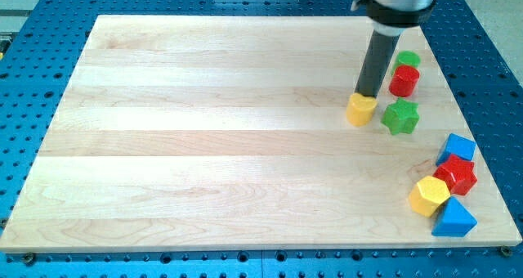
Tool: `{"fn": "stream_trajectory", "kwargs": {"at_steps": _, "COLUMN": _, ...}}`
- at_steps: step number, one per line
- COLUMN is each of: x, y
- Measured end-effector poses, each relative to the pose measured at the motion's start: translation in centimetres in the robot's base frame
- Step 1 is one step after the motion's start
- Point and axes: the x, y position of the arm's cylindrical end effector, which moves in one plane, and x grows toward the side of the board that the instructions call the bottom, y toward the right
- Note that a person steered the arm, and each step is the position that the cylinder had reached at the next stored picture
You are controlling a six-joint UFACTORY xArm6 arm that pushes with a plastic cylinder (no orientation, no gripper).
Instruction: Push the yellow heart above the yellow hexagon
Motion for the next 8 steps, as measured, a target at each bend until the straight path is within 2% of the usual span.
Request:
{"fn": "stream_trajectory", "kwargs": {"at_steps": 2, "x": -0.3, "y": -1.0}}
{"fn": "stream_trajectory", "kwargs": {"at_steps": 4, "x": 8.7, "y": -0.7}}
{"fn": "stream_trajectory", "kwargs": {"at_steps": 6, "x": 7.3, "y": -3.0}}
{"fn": "stream_trajectory", "kwargs": {"at_steps": 8, "x": 8.0, "y": -11.0}}
